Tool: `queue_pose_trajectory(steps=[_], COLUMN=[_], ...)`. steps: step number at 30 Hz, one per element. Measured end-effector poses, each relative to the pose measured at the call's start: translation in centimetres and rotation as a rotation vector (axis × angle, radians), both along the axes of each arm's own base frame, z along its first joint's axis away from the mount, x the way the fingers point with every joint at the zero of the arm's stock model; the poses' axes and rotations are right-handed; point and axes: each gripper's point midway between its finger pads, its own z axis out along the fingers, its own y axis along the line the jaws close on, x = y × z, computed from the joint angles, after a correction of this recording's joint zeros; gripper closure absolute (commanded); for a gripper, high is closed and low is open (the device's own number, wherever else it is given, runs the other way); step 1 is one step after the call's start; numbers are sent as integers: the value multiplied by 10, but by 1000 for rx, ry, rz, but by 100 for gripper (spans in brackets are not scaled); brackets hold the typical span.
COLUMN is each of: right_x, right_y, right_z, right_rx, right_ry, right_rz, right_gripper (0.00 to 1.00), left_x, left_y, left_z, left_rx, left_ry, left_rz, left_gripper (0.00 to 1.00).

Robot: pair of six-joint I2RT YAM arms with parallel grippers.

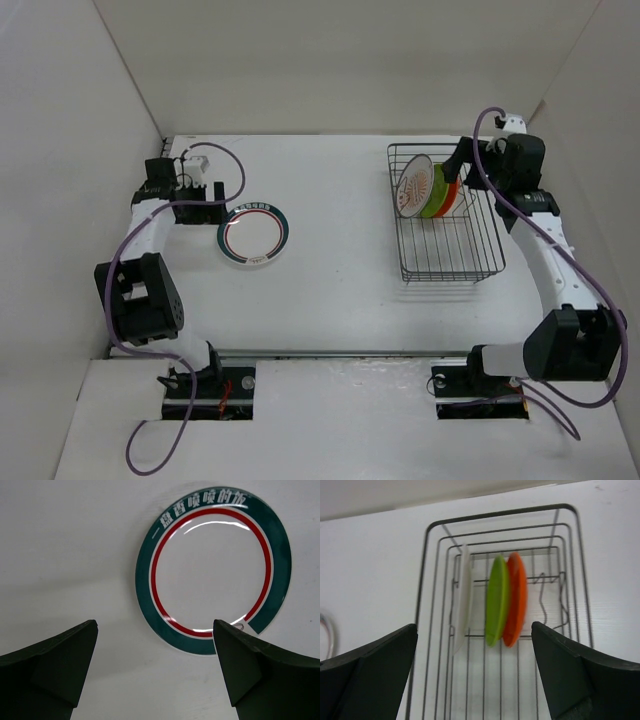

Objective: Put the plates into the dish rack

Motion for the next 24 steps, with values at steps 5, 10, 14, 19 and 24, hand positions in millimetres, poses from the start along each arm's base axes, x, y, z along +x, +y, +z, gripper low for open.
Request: queue_pose_trajectory(steps=[5, 10, 14, 19, 24], right_x=[-16, -43, -61, -72, -80], right_y=[47, 100, 129, 142, 155], right_z=[17, 44, 56, 70, 73], right_rx=[64, 102, 118, 139, 161], right_ry=[-64, -161, -202, -239, -243], right_rz=[210, 403, 505, 551, 591], right_gripper=[0, 0, 0, 0, 0], left_x=[-15, -20, -20, -7, 1], left_y=[-7, -16, -21, -21, -21], left_z=[-31, -67, -88, -93, -101], left_rx=[-67, -143, -182, -209, -233], left_ry=[57, 132, 178, 163, 164], left_rz=[-65, -115, -124, -129, -123], left_gripper=[0, 4, 15, 54, 90])
